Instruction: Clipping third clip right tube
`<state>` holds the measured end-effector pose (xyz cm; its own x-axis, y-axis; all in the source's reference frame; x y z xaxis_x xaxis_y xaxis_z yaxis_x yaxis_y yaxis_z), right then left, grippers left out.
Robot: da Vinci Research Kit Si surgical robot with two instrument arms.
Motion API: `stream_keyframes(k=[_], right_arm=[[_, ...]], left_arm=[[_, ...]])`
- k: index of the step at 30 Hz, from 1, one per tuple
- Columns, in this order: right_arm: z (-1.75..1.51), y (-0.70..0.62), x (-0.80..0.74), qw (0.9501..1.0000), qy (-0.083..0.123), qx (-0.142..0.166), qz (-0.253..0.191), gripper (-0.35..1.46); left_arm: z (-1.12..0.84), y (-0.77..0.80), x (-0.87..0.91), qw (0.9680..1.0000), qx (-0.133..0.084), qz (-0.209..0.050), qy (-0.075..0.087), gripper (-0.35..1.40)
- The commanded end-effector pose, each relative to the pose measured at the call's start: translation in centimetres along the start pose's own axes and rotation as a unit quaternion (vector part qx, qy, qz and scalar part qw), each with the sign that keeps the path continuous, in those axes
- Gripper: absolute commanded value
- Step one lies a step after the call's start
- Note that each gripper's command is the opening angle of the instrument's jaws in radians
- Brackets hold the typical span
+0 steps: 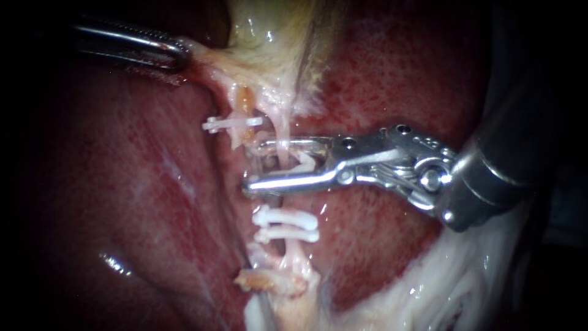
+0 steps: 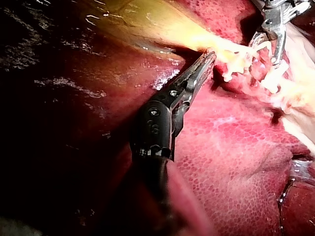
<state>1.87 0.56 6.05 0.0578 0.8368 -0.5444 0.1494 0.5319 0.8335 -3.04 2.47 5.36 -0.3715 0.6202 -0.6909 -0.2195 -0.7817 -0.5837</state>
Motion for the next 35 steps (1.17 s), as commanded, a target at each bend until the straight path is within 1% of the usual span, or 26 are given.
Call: stream_keyframes(k=[1,5,12,15,19,22,26,35], right_arm=[[-0.02,0.0,0.0,1.0,-0.001,0.001,0.0,0.36],[-0.08,0.0,-0.01,0.9999,-0.001,0.002,0.012,0.18],[-0.11,-0.03,0.0,0.9994,-0.005,0.011,0.034,-0.25],[-0.11,-0.03,0.0,0.9991,-0.009,0.02,0.036,-0.35],[-0.12,-0.04,0.0,0.9975,-0.01,0.022,0.066,-0.35],[-0.11,-0.07,0.01,0.9971,-0.03,0.009,0.069,-0.35],[-0.09,-0.08,0.01,0.997,-0.032,0.012,0.069,-0.35],[-0.12,-0.03,0.0,0.9971,-0.032,0.011,0.069,-0.35]], left_arm=[[0.0,0.0,0.0,1.0,0.0,0.0,0.0,-0.35],[0.0,0.0,0.0,1.0,0.0,0.0,0.0,-0.35],[0.01,-0.01,0.0,1.0,0.0,0.0,0.0,-0.35],[0.01,-0.01,0.0,1.0,0.0,0.0,0.0,-0.35],[0.01,-0.01,0.0,1.0,0.0,0.0,0.0,-0.35],[0.01,-0.01,0.0,1.0,0.0,0.0,0.0,-0.35],[0.01,-0.01,0.0,1.0,0.0,0.0,0.0,-0.35],[0.02,-0.02,0.0,1.0,0.0,0.0,0.0,-0.35]])
